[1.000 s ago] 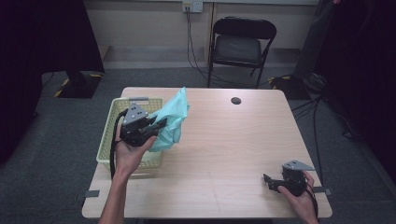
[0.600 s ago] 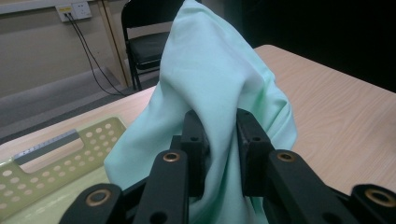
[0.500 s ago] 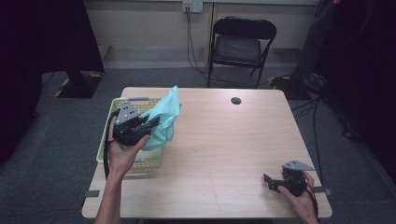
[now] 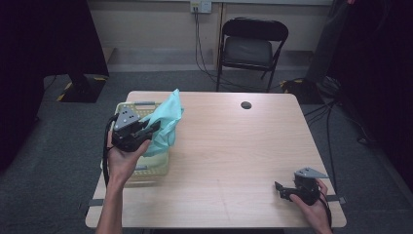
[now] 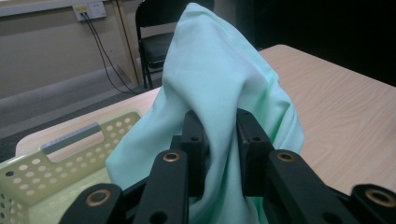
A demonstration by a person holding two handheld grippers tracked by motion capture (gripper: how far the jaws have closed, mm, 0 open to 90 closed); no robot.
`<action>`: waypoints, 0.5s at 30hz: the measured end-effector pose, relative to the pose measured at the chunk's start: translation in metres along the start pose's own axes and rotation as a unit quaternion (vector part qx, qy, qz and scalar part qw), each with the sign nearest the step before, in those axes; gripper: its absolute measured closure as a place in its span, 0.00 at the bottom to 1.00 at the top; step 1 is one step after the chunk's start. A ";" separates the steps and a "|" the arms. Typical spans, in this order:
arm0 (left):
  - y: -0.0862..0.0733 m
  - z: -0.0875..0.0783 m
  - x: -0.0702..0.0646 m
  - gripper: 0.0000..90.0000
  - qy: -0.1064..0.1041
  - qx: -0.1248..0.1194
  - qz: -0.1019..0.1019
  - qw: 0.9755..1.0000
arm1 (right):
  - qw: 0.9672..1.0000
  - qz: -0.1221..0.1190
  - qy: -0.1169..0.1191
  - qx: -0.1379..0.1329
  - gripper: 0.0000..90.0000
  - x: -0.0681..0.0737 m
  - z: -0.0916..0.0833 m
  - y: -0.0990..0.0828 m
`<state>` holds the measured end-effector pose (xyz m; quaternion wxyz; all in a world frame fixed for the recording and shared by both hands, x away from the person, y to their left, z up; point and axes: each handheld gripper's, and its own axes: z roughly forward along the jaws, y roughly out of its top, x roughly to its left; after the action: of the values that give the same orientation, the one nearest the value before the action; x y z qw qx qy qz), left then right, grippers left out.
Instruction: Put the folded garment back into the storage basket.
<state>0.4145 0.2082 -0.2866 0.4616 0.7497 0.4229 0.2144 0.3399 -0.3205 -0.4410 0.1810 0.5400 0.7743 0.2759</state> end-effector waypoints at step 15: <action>-0.007 -0.003 0.015 0.85 0.024 0.004 -0.010 1.000 | 1.000 0.000 0.000 0.000 0.13 0.000 0.000 0.000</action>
<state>0.4175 0.2232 -0.2922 0.4501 0.7420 0.4424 0.2262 0.3400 -0.3205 -0.4410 0.1810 0.5399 0.7743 0.2759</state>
